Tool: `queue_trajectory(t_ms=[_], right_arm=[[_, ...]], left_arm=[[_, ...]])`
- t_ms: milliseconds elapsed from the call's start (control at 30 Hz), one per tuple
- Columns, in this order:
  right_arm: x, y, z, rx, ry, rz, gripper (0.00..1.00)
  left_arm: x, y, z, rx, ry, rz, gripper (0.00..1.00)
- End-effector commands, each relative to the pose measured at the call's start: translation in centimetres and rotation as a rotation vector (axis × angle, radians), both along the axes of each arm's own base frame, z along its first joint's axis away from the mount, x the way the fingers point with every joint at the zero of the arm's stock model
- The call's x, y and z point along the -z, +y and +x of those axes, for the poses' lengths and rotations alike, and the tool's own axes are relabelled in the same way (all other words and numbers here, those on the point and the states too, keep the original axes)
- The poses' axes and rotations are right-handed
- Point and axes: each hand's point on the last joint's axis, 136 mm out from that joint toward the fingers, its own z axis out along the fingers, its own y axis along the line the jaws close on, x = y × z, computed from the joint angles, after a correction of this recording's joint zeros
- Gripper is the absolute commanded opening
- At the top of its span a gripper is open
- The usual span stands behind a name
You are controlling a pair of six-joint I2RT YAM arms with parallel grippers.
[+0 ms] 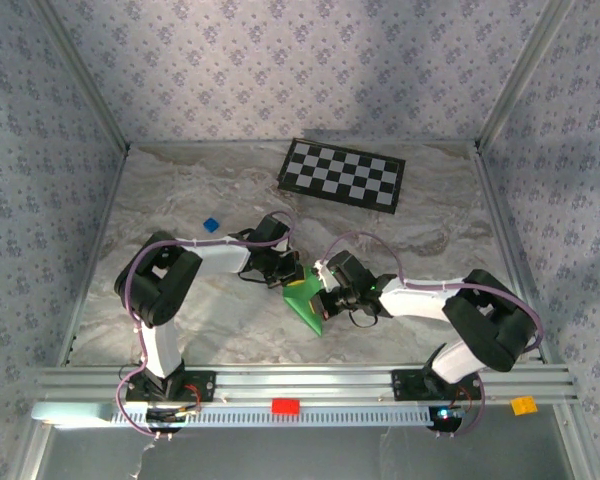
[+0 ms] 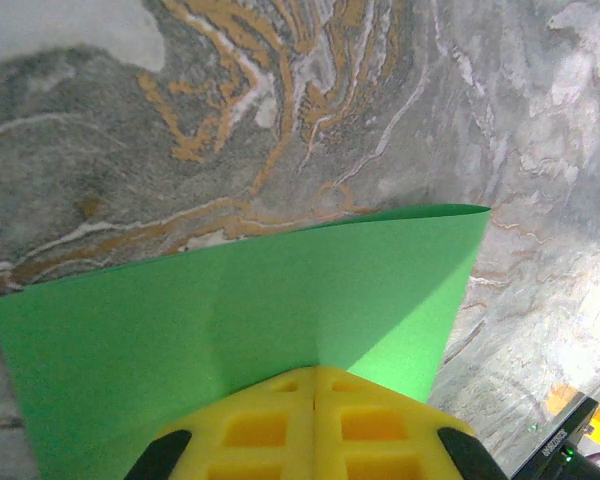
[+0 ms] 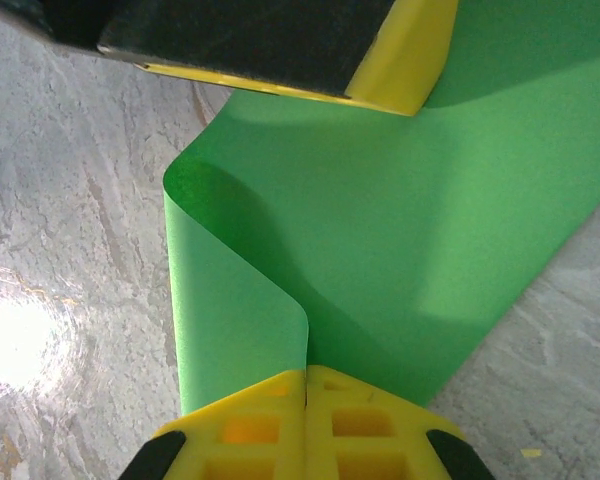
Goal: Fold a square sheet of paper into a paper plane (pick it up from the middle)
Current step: Third fold the triangle at the center of the table.
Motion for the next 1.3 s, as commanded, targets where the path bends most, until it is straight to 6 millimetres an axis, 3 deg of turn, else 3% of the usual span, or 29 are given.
queue_trajectory(t_ms=[0, 933, 1267], right_arm=[[-0.1, 0.0, 0.6, 0.003, -0.009, -0.015, 0.00], [1.4, -0.5, 0.4, 0.014, 0.014, -0.059, 0.00], [1.9, -0.9, 0.3, 0.022, 0.018, -0.074, 0.00]], left_arm=[[2.2, 1.8, -0.9, -0.014, 0.027, 0.101, 0.05], [2.0, 1.8, -0.8, -0.013, 0.022, 0.097, 0.05], [-1.3, 0.6, 1.3, 0.005, -0.061, 0.057, 0.10]])
